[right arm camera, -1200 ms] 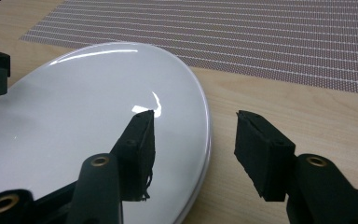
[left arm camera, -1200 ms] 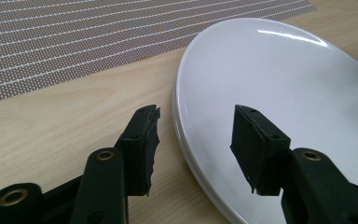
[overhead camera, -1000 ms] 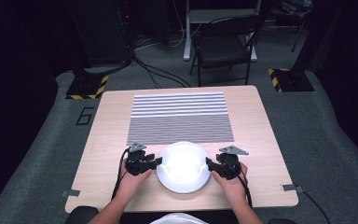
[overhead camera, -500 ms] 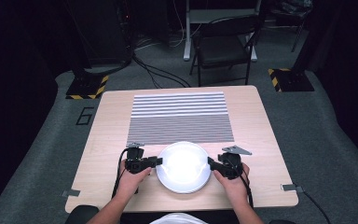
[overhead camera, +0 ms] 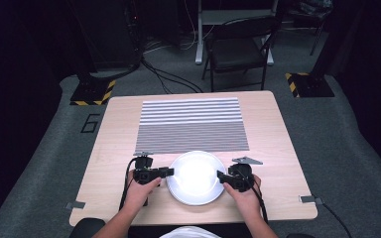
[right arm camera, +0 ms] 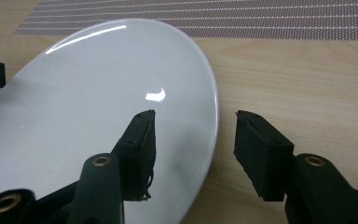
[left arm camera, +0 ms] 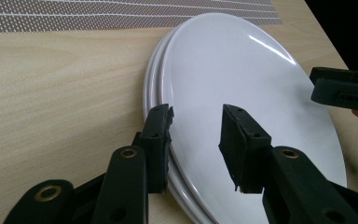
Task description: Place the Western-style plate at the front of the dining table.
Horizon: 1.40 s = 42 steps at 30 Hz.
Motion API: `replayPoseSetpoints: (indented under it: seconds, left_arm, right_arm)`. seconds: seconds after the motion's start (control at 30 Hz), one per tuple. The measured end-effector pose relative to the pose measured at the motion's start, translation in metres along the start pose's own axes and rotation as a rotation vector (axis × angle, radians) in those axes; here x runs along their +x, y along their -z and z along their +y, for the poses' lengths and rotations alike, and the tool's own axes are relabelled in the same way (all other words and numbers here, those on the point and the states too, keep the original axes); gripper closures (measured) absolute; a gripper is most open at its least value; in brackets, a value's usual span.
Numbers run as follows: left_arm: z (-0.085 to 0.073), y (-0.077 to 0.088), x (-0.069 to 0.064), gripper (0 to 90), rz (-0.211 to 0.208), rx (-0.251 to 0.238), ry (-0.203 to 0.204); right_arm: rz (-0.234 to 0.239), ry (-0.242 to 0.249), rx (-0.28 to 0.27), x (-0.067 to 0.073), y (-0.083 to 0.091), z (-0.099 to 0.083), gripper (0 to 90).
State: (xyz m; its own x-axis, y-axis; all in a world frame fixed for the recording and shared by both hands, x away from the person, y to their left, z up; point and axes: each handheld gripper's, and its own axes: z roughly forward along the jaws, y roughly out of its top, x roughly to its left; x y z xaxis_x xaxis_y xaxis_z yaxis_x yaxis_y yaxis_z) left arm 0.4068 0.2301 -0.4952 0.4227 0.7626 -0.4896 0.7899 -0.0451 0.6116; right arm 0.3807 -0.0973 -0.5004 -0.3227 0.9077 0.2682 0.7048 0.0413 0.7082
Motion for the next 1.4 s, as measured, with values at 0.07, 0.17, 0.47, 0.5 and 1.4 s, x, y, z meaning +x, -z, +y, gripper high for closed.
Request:
replayPoseSetpoints:
  seconds: [0.07,0.17,0.47,0.5,1.4]
  left_arm:
    - [-0.001,-0.002,0.000,62.0,0.004,0.007,0.001]
    - [-0.001,-0.002,-0.002,61.8,-0.004,0.013,0.001]
    - [-0.003,-0.005,-0.005,61.7,-0.008,0.010,-0.014]
    - [-0.003,-0.006,-0.005,61.7,-0.010,0.012,-0.009]
    - [0.004,-0.041,-0.028,61.3,-0.065,0.056,-0.082]
  right_arm:
    - [0.001,-0.006,0.012,0.001,-0.002,-0.001,46.8]
    - [0.011,-0.017,0.031,0.003,-0.004,-0.004,46.8]
    - [0.027,-0.089,0.028,0.000,-0.004,-0.004,49.5]
    - [0.025,-0.099,0.025,0.000,-0.002,-0.003,49.5]
    - [-0.038,-0.132,-0.056,-0.027,0.023,0.003,50.2]
